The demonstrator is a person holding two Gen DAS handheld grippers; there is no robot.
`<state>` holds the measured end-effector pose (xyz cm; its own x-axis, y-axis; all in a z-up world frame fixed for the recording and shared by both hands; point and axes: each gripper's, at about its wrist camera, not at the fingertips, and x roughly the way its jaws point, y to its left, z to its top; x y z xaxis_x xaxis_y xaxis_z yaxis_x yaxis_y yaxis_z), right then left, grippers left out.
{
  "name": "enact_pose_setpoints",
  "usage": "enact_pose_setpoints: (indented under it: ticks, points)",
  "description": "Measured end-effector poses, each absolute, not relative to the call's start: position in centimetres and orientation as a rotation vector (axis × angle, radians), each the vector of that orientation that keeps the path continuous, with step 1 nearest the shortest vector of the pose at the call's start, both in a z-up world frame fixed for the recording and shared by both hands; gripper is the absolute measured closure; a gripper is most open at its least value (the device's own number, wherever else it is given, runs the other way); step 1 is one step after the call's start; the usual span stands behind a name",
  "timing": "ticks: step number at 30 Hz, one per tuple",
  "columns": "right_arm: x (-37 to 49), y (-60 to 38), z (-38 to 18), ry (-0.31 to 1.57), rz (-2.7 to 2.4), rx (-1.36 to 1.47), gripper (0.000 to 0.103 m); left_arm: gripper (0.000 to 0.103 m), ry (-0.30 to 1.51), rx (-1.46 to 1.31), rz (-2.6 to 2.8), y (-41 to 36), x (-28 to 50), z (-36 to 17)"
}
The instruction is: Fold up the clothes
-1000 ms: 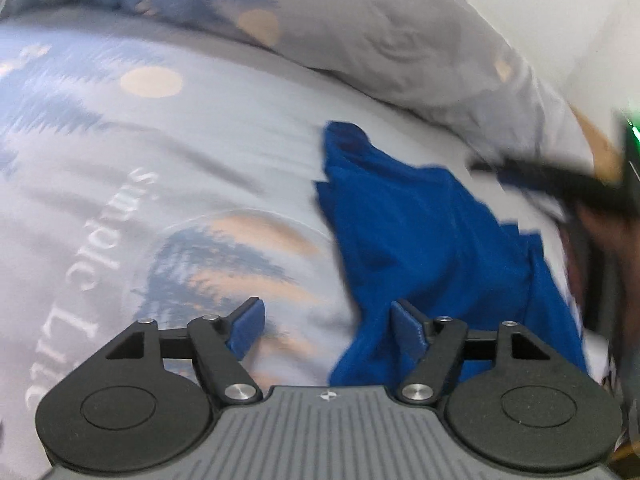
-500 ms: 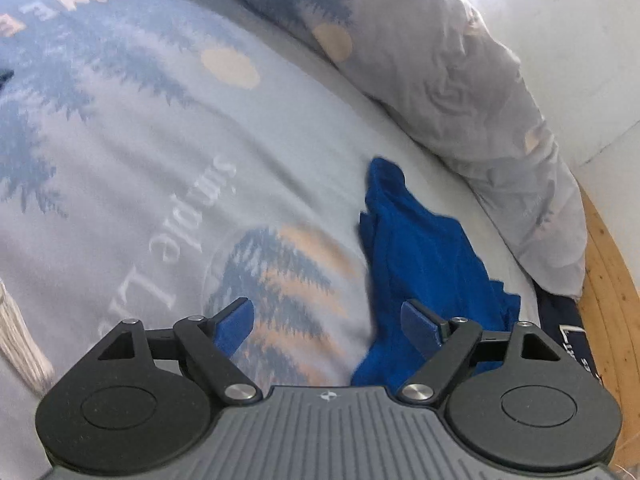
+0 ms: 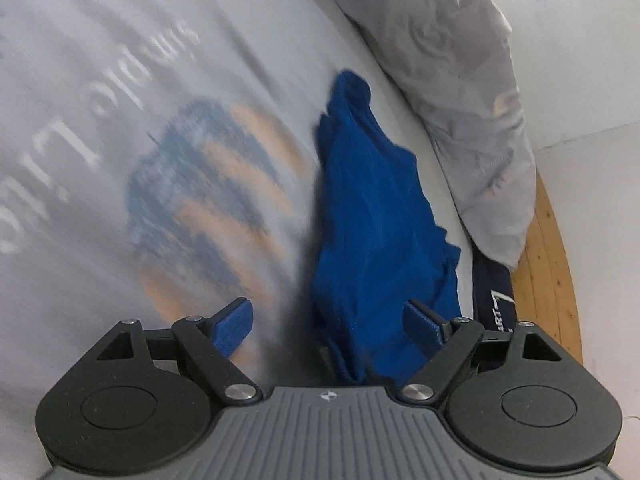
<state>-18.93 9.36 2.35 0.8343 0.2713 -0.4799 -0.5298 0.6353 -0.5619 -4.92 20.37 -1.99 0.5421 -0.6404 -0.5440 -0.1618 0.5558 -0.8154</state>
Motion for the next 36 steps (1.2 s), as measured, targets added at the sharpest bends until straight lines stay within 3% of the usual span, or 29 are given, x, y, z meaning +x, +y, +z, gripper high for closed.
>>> enact_pose_setpoints:
  ticks: [10,12,16,17,19,21,22,23,36]
  points:
    - [-20.2,9.0,4.3,0.350,0.538,-0.765,0.093,0.016,1.054,-1.084,-0.480,18.1,-4.2,-3.8]
    - [-20.4,9.0,4.3,0.344,0.539,-0.771,0.093,0.032,1.051,-1.100,-0.480,18.1,-4.1,-4.0]
    - [-20.6,8.6,4.2,0.351,0.542,-0.765,0.092,0.075,1.045,-1.104,-0.464,18.5,-3.7,-4.5]
    - [-20.7,8.6,4.2,0.351,0.540,-0.767,0.092,0.081,1.042,-1.100,-0.455,18.5,-3.6,-4.5]
    - [-21.0,8.5,4.1,0.352,0.537,-0.772,0.089,0.082,1.039,-1.107,-0.445,18.5,-3.7,-4.5]
    - [-21.4,8.3,4.0,0.349,0.535,-0.779,0.070,0.084,1.034,-1.111,-0.442,18.6,-3.7,-4.3]
    - [-21.7,8.0,3.9,0.348,0.537,-0.777,0.046,0.085,1.026,-1.118,-0.444,18.7,-3.8,-4.2]
    - [-21.9,7.7,3.8,0.344,0.536,-0.771,0.032,0.085,1.019,-1.126,-0.446,18.9,-3.9,-4.0]
    - [-15.7,4.1,0.1,0.398,0.254,-0.731,0.033,0.091,0.953,-1.207,-0.496,19.6,-4.0,-3.3]
